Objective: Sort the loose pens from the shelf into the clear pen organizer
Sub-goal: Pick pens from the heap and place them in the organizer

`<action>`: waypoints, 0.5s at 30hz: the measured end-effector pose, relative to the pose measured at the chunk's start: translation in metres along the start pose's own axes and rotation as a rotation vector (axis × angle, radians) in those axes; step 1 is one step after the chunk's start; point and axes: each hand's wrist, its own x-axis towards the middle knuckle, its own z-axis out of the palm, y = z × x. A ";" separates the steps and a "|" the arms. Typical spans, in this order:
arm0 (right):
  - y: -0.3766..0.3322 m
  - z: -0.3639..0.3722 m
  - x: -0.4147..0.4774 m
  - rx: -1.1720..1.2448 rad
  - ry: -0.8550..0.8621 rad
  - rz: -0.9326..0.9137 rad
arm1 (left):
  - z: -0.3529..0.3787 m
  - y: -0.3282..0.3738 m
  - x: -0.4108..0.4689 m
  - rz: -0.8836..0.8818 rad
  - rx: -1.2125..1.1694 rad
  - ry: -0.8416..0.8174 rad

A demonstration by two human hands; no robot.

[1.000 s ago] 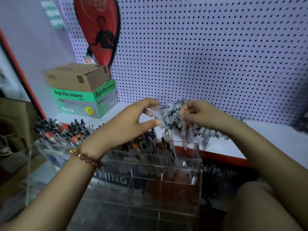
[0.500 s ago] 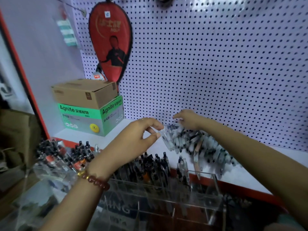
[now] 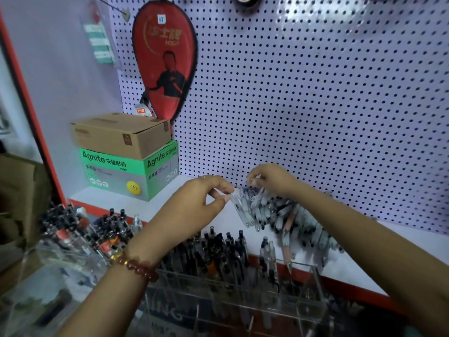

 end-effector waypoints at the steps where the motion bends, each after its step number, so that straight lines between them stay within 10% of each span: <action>1: -0.002 -0.003 -0.004 0.032 0.050 -0.022 | 0.000 0.000 0.000 -0.002 -0.001 0.008; 15: -0.071 -0.006 -0.098 0.491 0.514 -0.569 | 0.015 0.029 -0.002 -0.015 -0.440 0.050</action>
